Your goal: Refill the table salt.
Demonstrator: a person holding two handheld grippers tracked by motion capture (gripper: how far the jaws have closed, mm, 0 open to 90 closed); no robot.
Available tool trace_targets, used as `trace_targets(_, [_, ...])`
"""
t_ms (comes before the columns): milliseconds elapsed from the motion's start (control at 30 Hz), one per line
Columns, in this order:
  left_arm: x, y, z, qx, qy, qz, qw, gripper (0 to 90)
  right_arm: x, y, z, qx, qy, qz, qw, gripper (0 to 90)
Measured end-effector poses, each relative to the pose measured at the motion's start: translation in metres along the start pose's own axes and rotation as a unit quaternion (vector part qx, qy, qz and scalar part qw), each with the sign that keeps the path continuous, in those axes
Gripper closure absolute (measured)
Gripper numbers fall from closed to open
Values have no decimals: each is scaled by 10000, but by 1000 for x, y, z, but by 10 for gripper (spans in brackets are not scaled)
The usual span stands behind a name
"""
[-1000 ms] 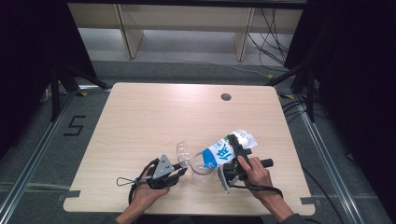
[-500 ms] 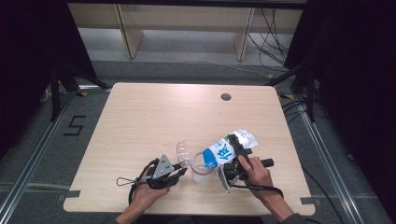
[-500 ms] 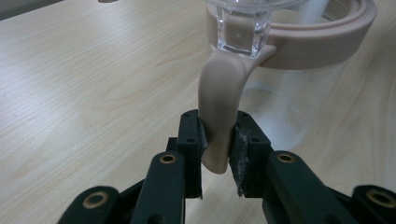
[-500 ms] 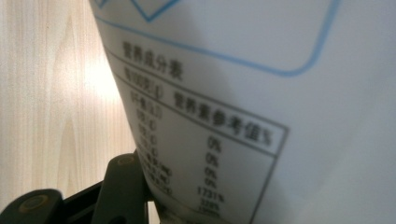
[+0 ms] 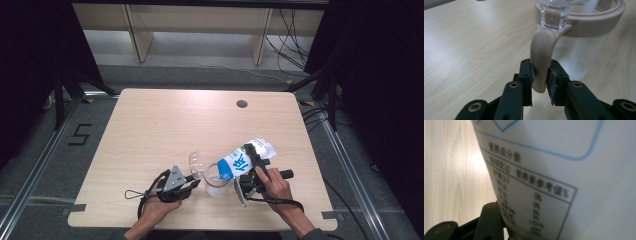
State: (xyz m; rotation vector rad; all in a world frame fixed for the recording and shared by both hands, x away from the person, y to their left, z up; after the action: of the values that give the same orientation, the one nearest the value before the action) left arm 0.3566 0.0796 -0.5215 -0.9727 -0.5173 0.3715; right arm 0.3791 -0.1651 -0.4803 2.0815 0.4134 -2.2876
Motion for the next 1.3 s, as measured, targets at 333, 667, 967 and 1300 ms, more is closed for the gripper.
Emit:
trace_targets(333, [0, 0, 0, 5, -3, -11, 10000, 745, 3, 2, -1, -24, 8, -254, 9997, 518])
trace_targets(667, [0, 0, 0, -9, -7, -2, 10000, 745, 4, 0, 0, 83, -96, -219, 9997, 524])
trace_targets(967, [0, 0, 0, -5, -8, -13, 10000, 744, 5, 0, -3, -130, 16, -263, 9996, 527])
trace_targets(1300, [0, 0, 0, -5, -4, -10, 10000, 744, 4, -1, -1, -73, 38, -199, 9998, 532])
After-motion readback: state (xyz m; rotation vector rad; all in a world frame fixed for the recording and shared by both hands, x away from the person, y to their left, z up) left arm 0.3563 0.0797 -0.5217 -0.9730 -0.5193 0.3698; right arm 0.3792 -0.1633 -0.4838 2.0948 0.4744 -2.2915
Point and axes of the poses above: each handheld gripper's, and its own axes: z roughly backward along the jaws, y roughly out of its underside, x roughly to its left, the point moved 3 cm from there along -z, roughly forward along the jaws, and after that the axes turned 14 degrees about -z, right-handed, at the moved point
